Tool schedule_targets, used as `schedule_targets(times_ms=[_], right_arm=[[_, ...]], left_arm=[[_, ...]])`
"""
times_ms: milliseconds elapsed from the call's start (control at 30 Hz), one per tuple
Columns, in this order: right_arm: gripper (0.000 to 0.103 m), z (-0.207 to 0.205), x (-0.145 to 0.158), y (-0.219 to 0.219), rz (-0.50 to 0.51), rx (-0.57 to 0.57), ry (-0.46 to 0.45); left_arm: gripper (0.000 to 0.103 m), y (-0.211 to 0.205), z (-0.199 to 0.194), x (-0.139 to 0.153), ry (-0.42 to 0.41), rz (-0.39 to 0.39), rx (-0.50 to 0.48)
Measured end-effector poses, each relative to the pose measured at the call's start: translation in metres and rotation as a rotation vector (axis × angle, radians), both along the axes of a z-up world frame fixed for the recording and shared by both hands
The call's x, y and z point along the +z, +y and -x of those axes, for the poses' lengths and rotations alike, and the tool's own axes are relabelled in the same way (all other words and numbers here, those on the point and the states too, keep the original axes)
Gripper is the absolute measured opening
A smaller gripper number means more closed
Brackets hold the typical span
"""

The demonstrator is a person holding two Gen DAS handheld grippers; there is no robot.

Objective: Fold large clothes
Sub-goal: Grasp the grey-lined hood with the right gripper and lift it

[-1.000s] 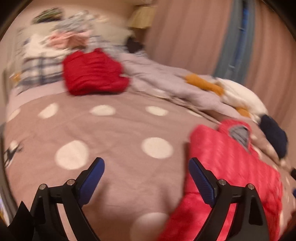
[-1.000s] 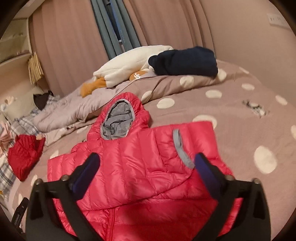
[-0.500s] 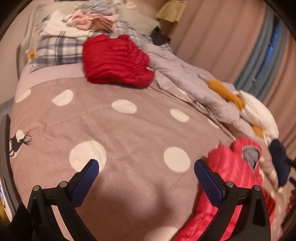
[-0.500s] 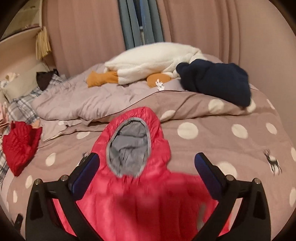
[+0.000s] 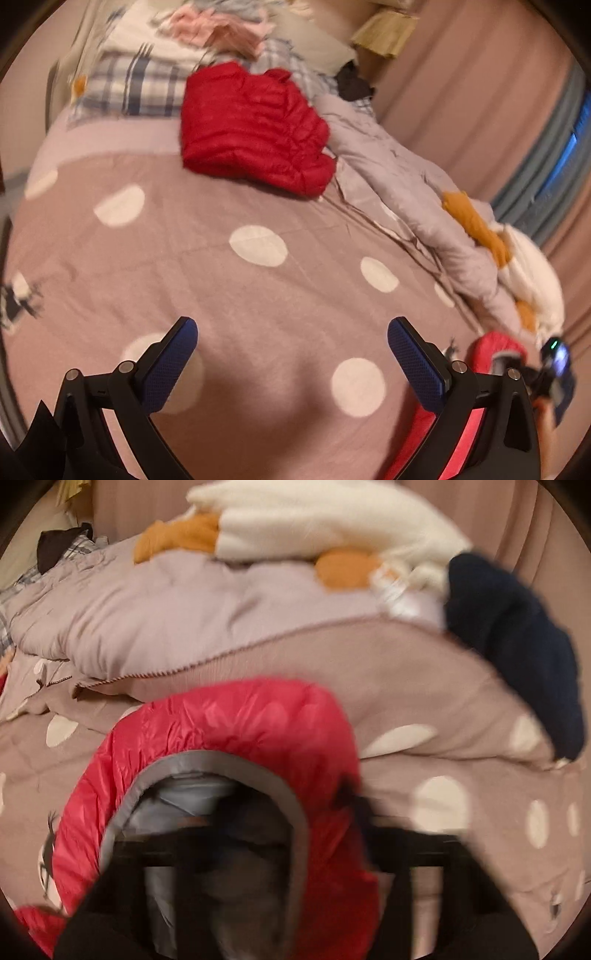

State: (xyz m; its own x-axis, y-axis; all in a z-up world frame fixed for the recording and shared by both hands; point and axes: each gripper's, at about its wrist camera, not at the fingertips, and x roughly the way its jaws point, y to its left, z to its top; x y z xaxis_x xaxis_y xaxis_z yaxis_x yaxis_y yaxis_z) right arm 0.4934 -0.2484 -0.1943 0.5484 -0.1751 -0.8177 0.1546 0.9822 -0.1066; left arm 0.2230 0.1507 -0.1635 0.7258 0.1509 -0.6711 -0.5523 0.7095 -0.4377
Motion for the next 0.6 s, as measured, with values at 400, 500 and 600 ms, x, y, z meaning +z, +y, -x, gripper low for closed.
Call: schedule_targets(times_ms=[400,500,600], right_arm=[[0.013,0.171,0.145,0.009,-0.077,0.031,-0.368],[0.014,0.244,0.153,0.008,-0.109,0.054,-0.426],[0.015,0.308,0.14,0.007,-0.185,0.069,-0.413]], left_arm=[[0.102,-0.053,0.044,0.037,-0.082,-0.187,-0.171],[0.102,-0.061,0.07,0.052,-0.109,-0.225,-0.148],[0.102,-0.065,0.094,0.062,-0.164,-0.181,-0.161]])
